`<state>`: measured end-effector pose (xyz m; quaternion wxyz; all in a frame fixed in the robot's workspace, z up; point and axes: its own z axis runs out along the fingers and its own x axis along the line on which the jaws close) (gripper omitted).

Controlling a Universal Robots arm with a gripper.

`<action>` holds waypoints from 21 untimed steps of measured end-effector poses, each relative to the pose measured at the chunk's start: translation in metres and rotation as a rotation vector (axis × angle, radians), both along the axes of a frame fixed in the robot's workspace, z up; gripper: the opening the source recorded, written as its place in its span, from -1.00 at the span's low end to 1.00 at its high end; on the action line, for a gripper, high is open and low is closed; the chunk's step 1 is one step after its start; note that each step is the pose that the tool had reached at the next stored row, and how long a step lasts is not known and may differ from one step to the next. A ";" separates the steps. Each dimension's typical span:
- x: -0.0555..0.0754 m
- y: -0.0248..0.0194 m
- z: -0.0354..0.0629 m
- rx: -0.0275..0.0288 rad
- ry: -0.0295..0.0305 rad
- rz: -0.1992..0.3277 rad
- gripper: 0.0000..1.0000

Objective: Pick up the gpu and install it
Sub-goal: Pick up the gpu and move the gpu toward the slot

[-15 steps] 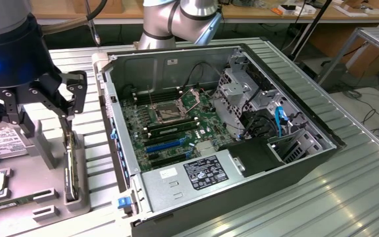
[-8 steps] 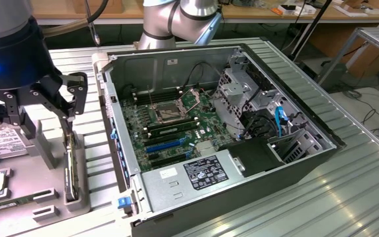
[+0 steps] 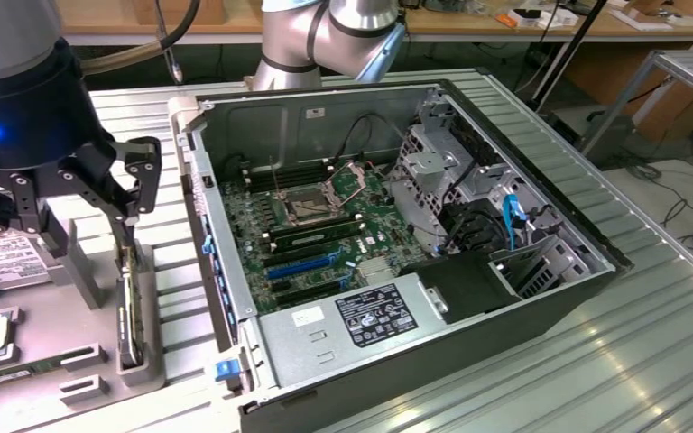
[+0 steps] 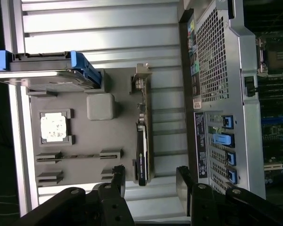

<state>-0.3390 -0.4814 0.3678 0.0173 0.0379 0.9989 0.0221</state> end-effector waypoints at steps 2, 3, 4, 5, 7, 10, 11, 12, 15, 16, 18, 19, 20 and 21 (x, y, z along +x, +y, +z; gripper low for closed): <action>0.000 0.0000 -0.0014 -0.0001 -0.0005 0.000 0.11; 0.000 0.0000 -0.0019 0.0000 -0.0007 0.000 0.11; 0.000 0.0000 -0.0023 0.0000 -0.0008 0.000 0.11; 0.000 0.0000 -0.0027 0.0000 -0.0010 0.000 0.11; 0.000 0.0000 -0.0035 0.0000 -0.0012 0.000 0.11; 0.000 0.0000 -0.0047 0.0000 -0.0018 0.000 0.11; 0.000 0.0000 -0.0057 0.0000 -0.0022 0.000 0.11; 0.000 0.0000 -0.0064 0.0000 -0.0024 0.000 0.11; 0.000 0.0000 -0.0082 0.0000 -0.0033 0.000 0.11; 0.000 0.0000 -0.0087 0.0000 -0.0036 0.000 0.11; 0.000 0.0000 -0.0101 0.0000 -0.0046 0.000 0.11; 0.000 0.0000 -0.0108 0.0000 -0.0052 0.000 0.11; 0.000 -0.0001 -0.0113 0.0000 -0.0056 0.000 0.11; 0.000 0.0000 -0.0117 -0.0001 -0.0059 0.000 0.11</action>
